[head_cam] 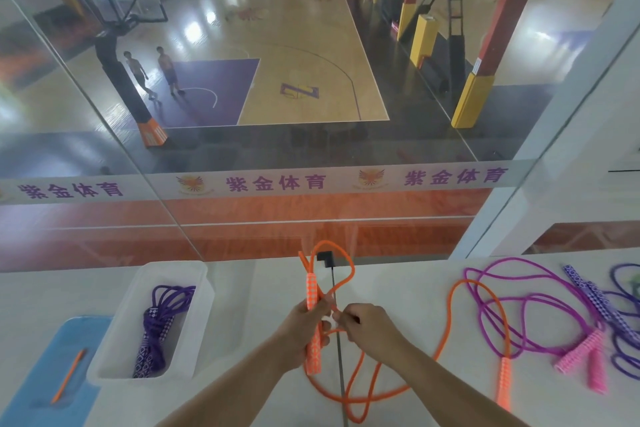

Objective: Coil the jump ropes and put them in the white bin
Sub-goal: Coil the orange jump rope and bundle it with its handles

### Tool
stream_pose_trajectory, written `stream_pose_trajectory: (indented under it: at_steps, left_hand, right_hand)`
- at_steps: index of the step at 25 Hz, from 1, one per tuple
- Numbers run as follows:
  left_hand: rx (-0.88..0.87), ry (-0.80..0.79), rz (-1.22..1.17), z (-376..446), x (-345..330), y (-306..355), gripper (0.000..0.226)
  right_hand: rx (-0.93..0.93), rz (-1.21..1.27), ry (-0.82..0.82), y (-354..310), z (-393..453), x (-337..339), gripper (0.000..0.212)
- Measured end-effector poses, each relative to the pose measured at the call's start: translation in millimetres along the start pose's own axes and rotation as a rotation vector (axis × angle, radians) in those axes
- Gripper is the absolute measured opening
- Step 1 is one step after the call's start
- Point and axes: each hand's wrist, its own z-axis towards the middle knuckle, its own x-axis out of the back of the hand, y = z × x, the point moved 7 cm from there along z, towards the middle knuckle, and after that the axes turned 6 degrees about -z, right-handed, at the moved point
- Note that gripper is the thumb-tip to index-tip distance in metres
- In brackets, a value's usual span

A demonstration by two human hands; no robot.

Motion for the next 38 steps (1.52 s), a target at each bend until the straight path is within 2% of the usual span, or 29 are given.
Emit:
stream_pose_trajectory:
  at_steps: [5,8,10,12,15,17,19,23,27,33,36,38]
  left_hand:
    - [-0.066,0.112,-0.435,18,46,38,0.016]
    - [-0.055,0.123,-0.545,22,59,48,0.025]
    - [-0.020,0.094,-0.441,20,53,45,0.024]
    - [0.028,0.040,-0.190,12,38,38,0.022]
    - [0.082,-0.062,0.106,-7,11,26,0.035]
    - [0.117,-0.128,0.178,-14,-4,17,0.044]
    - [0.140,-0.200,0.222,-16,-13,11,0.044]
    - [0.142,-0.259,0.305,-12,-14,6,0.024]
    - [0.141,-0.232,0.069,-4,4,7,0.023]
    - [-0.066,0.049,-0.538,20,61,47,0.019]
    - [-0.096,0.059,-0.623,20,56,52,0.024]
    - [-0.035,0.007,-0.548,18,39,40,0.024]
  right_hand:
    - [0.015,0.023,-0.110,27,-11,16,0.021]
    - [0.003,0.010,-0.202,32,-15,18,0.019]
    - [0.034,-0.005,-0.234,22,-15,18,0.018]
    - [0.096,-0.007,-0.211,5,-15,23,0.015]
    - [0.160,-0.022,-0.055,-11,-8,36,0.017]
    - [0.148,-0.061,0.065,-14,-1,44,0.018]
    - [0.152,-0.095,0.143,-13,5,46,0.017]
    - [0.129,-0.112,0.196,-5,11,41,0.017]
    - [0.062,-0.060,0.175,23,16,45,0.026]
    - [-0.148,0.028,0.271,80,4,83,0.028]
    - [-0.114,0.149,0.168,63,-7,58,0.028]
    - [-0.062,0.186,0.065,35,-14,34,0.026]
